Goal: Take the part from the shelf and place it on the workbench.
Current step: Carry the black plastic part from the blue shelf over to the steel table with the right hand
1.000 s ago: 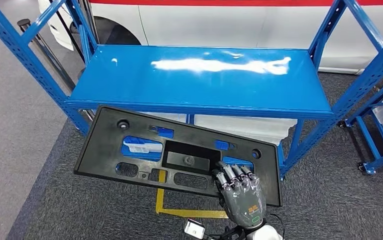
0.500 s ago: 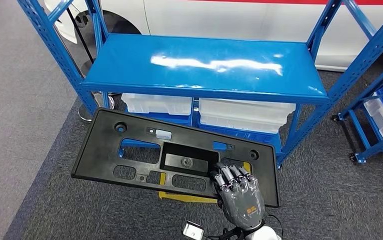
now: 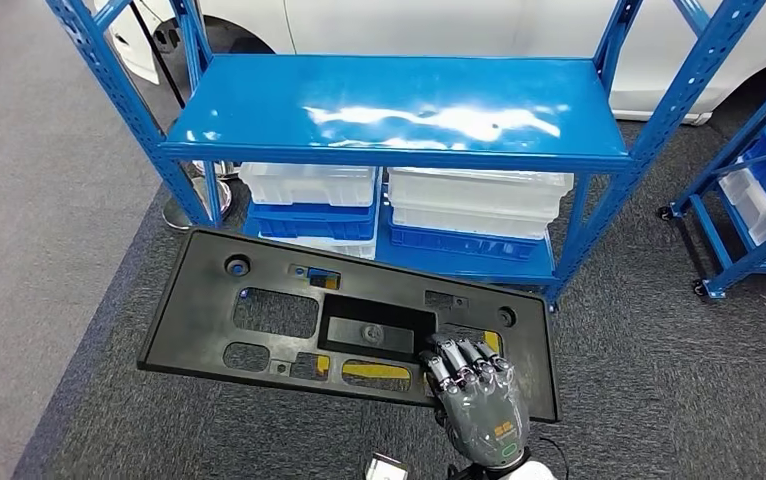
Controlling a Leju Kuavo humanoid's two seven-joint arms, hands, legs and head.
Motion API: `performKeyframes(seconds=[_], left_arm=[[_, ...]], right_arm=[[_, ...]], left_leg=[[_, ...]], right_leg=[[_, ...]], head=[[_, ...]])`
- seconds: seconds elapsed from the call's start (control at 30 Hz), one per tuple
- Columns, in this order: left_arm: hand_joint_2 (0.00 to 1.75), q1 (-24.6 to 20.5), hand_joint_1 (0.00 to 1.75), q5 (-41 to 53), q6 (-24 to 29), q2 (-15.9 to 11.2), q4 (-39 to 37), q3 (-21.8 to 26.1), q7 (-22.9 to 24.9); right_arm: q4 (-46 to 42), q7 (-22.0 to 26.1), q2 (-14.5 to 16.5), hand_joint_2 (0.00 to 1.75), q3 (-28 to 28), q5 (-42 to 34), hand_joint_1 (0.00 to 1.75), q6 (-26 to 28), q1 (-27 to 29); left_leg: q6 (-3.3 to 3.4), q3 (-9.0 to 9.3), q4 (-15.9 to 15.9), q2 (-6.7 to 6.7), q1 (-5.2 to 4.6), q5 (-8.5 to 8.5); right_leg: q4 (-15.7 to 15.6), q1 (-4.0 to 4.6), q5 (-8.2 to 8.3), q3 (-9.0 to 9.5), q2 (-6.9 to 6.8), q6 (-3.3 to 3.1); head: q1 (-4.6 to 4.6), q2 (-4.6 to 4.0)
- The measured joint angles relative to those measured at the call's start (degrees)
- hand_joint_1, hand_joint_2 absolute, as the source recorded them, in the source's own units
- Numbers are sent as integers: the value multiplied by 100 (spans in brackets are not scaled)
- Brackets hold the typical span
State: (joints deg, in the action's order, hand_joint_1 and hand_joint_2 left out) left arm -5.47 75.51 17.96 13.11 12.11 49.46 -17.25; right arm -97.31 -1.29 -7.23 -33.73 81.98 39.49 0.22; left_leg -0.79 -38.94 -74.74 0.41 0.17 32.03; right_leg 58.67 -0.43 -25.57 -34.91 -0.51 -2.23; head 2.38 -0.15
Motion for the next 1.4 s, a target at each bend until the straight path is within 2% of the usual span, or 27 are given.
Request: performKeyframes(seconds=[0.07, 0.1, 0.13, 0.17, 0.2, 0.27, 0.3, 0.33, 0.4, 0.43, 0.47, 0.5, 0.53, 0.6, 0.67, 0.77, 0.83, 0.93, 0.97, 1.0, 1.03, 1.1, 1.13, 1.2, 1.3, 1.33, 1.4], left_arm=[[175, 3, 0, -16, 5, -1, 0, 0, -17], [175, 1, 0, -25, 9, -1, 0, 0, -23], [175, -1, 0, -32, 12, -2, 0, 0, -28], [175, -4, 0, -36, 14, -2, 0, 0, -31], [175, -4, 0, -40, 16, -2, 0, 0, -33], [175, 12, 0, -42, 17, -2, 0, 1, -35], [175, 20, 0, -43, 18, -2, 0, 2, -37], [175, 26, 0, -44, 20, -2, 0, 2, -39], [175, 31, 0, -55, 23, -2, 0, 3, -49], [175, 38, 0, -65, 26, -2, 0, 3, -55], [175, 47, 0, -76, 28, -2, 0, 4, -61], [175, 55, 0, -84, 32, -2, 0, 6, -67], [175, 60, 0, -90, 35, -2, 0, 7, -72], [175, 65, 0, -95, 40, -2, 0, 11, -79], [175, 72, 0, -98, 45, -2, 0, 24, -85], [175, 74, 0, -100, 58, -2, 0, 48, -87], [175, 71, 0, -100, 66, -2, 0, 57, -88], [175, 79, 0, -102, 71, -2, 0, 64, -90], [175, 84, 0, -102, 71, -2, 0, 66, -90], [175, 90, 0, -102, 71, -2, 0, 68, -90], [175, 94, 0, -103, 72, -2, 0, 69, -90], [175, 97, 0, -106, 77, -3, 0, 72, -90], [175, 99, 0, -110, 82, -4, 0, 74, -90], [175, 99, 0, -118, 91, -5, 0, 81, -91], [175, 107, 0, -142, 99, -5, 0, 94, -91], [175, 111, 0, -152, 102, -5, 0, 99, -91], [175, 111, 0, -167, 104, -4, 0, 113, -92]], right_arm=[[-1, 47, 0, 175, 0, -71, 175, -1, 43], [-8, 72, 0, 175, 0, -97, 175, 0, 68], [-17, 96, 0, 175, 0, -116, 175, 0, 94], [-27, 115, 0, 175, 0, -130, 175, 0, 114], [-39, 129, 0, 175, 0, -144, 175, 1, 128], [-60, 157, 0, 175, 7, -175, 175, 1, 160], [-76, 180, 0, 175, 17, -191, 175, 2, 185], [-97, 216, 1, 175, 35, -209, 175, 3, 219], [-147, 319, 3, 175, 95, -252, 175, 5, 311], [-179, 390, 11, 175, 144, -279, 175, 5, 373], [-214, 465, 26, 175, 207, -305, 175, 5, 437], [-254, 549, 52, 175, 284, -333, 175, 5, 501], [-307, 643, 90, 175, 374, -367, 175, 5, 560], [-437, 847, 186, 175, 573, -454, 175, 5, 667], [-589, 1047, 312, 175, 789, -540, 175, 5, 781], [-740, 1165, 461, 175, 1014, -597, 175, 5, 909], [-803, 1181, 521, 175, 1092, -603, 175, 5, 940], [-855, 1200, 590, 175, 1160, -603, 175, 5, 973], [-859, 1202, 602, 175, 1182, -603, 175, 5, 989], [-860, 1207, 610, 175, 1202, -603, 175, 5, 1002], [-866, 1223, 622, 175, 1219, -610, 175, 5, 1013], [-901, 1346, 670, 175, 1275, -671, 175, 5, 1040], [-936, 1465, 718, 175, 1333, -739, 175, 5, 1066], [-1026, 1797, 856, 175, 1503, -936, 175, 5, 1147], [-1194, 2361, 1109, 175, 1832, -1310, 175, 5, 1323], [-1248, 2536, 1192, 175, 1947, -1457, 175, 5, 1378], [-1327, 2862, 1353, 175, 2172, -1808, 175, 5, 1473]], left_leg=[[37, 466, 536, -3, -3, -310], [69, 785, 988, -5, -14, -340], [103, 1059, 1408, -7, -26, -292], [133, 1234, 1709, -8, -40, -212], [160, 1305, 1871, -7, -54, -155], [224, 1293, 1954, 4, -41, -184], [263, 1282, 1972, 13, -29, -225], [301, 1266, 1988, 22, -16, -265], [342, 1205, 1963, 37, -16, -310], [348, 1170, 1939, 41, -19, -321], [349, 1140, 1912, 45, -22, -326], [343, 1112, 1880, 48, -22, -325], [332, 1091, 1846, 49, -21, -315], [289, 1057, 1771, 53, -27, -276], [233, 1011, 1705, 58, -47, -244], [160, 978, 1667, 81, -48, -215], [103, 889, 1458, 54, -33, -46], [51, 398, 423, 12, -10, 454], [46, 252, 137, 11, -5, 519], [49, 203, 71, 11, -4, 457], [59, 258, 228, 7, -3, 288], [103, 572, 962, -56, -3, -144], [126, 718, 1299, -102, -8, -276], [156, 835, 1604, -171, -22, -332], [232, 843, 1703, -120, -5, -393], [272, 850, 1739, -91, 8, -424], [325, 847, 1771, -19, 8, -457]], right_leg=[[5, 2, 101, -105, -1, 25], [12, 8, 145, -139, 1, 47], [17, 14, 187, -166, 1, 74], [21, 18, 226, -186, -2, 104], [20, 20, 265, -202, -6, 138], [32, 20, 300, -228, -5, 204], [129, 16, 219, -275, 3, 232], [342, 12, 61, -363, 12, 257], [1068, -11, -380, -643, 24, 294], [1407, -19, -527, -757, 25, 310], [1607, -26, -585, -805, 25, 321], [1582, -33, -531, -745, 25, 325], [1351, -40, -396, -586, 22, 324], [630, -35, -146, -169, -12, 304], [235, -14, -114, 30, -35, 251], [181, -3, -136, 22, 2, 159], [145, -18, -116, 29, 21, 88], [135, -17, -104, 21, 43, 46], [137, -14, -104, 20, 55, 46], [141, -12, -104, 20, 71, 46], [147, -11, -104, 24, 92, 46], [159, -11, -104, 31, 138, 49], [168, -5, -99, 22, 159, 61], [170, -3, -73, -13, 189, 111], [183, -6, -71, -47, 202, 215], [295, -4, -161, -95, 185, 242], [846, -12, -506, -332, 143, 284]], head=[[-1, 0], [-1, 0], [0, 0], [1, 0], [2, 0], [4, 0], [7, 0], [8, 0], [10, 0], [9, 0], [10, 0], [9, 0], [10, 0], [10, 0], [6, 0], [3, 0], [3, 0], [1, 0], [2, 0], [2, 0], [1, 0], [2, 0], [2, 0], [2, 0], [5, 0], [8, 0], [14, 0]])
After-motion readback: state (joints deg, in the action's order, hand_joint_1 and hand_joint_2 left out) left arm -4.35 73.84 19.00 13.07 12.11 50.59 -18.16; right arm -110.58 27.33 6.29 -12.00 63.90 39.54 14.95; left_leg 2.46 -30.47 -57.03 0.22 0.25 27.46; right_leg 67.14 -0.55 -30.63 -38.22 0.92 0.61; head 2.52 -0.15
